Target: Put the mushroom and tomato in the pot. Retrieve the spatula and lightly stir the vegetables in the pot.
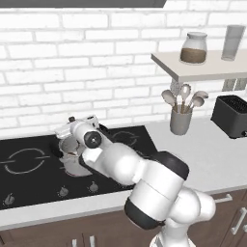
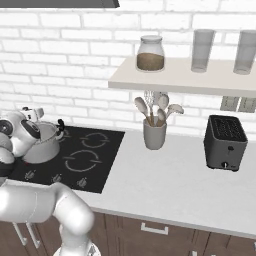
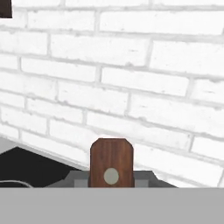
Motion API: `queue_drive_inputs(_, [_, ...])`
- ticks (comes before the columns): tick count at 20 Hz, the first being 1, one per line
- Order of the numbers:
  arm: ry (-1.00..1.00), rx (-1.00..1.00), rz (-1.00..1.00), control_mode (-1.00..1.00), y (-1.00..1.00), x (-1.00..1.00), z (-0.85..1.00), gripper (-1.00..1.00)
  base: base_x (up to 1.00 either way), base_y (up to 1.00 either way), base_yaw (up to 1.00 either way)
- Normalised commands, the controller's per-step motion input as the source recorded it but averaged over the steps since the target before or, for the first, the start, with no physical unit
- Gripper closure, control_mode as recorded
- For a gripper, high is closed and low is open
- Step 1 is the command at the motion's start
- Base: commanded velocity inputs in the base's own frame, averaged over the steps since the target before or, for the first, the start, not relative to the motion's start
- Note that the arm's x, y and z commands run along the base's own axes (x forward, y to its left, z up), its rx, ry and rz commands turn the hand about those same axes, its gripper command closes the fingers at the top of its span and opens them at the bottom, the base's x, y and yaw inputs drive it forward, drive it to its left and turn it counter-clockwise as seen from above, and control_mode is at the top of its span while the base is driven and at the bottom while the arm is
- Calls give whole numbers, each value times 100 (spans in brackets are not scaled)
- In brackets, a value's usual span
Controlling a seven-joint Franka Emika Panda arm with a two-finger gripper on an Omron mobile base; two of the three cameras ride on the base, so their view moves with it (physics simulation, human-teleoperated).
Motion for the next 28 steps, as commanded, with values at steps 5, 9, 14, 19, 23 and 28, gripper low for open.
queue_drive_inputs(5, [-14, 0, 11, -100, 22, 46, -38, 100, 0, 0, 0])
queue_drive_inputs(9, [-28, 0, 16, -100, 6, 0, -66, 100, 0, 0, 0])
queue_drive_inputs(14, [-21, 0, 17, -100, 2, 3, -72, 100, 0, 0, 0])
queue_drive_inputs(19, [6, 17, 8, -100, 7, -11, -13, 100, 0, 0, 0])
queue_drive_inputs(23, [18, 24, 0, -100, 0, -10, 0, 100, 0, 0, 0])
queue_drive_inputs(28, [7, 8, 0, -100, -11, -21, 1, 100, 0, 0, 0])
